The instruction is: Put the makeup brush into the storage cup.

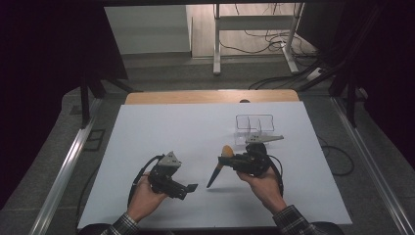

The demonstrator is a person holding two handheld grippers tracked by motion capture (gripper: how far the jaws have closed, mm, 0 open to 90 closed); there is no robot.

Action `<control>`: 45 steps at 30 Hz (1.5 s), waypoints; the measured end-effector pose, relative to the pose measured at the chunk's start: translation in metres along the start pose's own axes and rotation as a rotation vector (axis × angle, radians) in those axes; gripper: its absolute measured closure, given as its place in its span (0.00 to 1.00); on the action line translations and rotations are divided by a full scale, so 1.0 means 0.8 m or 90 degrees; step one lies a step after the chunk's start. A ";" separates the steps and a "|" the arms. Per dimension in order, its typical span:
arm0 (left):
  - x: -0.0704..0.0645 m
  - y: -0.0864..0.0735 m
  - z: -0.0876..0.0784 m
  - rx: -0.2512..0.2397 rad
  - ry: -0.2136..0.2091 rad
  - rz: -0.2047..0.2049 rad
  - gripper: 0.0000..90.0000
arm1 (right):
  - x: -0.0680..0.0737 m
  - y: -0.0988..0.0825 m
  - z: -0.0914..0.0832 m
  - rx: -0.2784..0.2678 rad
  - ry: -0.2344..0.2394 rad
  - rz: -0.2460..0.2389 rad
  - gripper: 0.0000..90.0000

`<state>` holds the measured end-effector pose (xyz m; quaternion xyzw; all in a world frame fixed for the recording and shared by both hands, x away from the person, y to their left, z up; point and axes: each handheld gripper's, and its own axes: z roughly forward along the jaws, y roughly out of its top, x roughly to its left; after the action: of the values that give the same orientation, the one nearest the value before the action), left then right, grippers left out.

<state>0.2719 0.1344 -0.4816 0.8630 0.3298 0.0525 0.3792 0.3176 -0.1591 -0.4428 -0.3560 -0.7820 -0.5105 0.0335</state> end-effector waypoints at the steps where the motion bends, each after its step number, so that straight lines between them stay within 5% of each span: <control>1: 0.000 -0.001 0.000 -0.003 0.001 -0.004 0.00 | 0.000 0.000 -0.001 -0.001 -0.003 -0.002 0.81; 45: 0.016 -0.034 -0.038 -0.007 0.072 -0.038 0.00 | -0.015 0.006 -0.039 -0.015 -0.080 -0.039 0.81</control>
<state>0.2572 0.1749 -0.4807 0.8464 0.3759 0.0918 0.3659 0.3195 -0.1899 -0.4296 -0.3638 -0.7870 -0.4970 -0.0351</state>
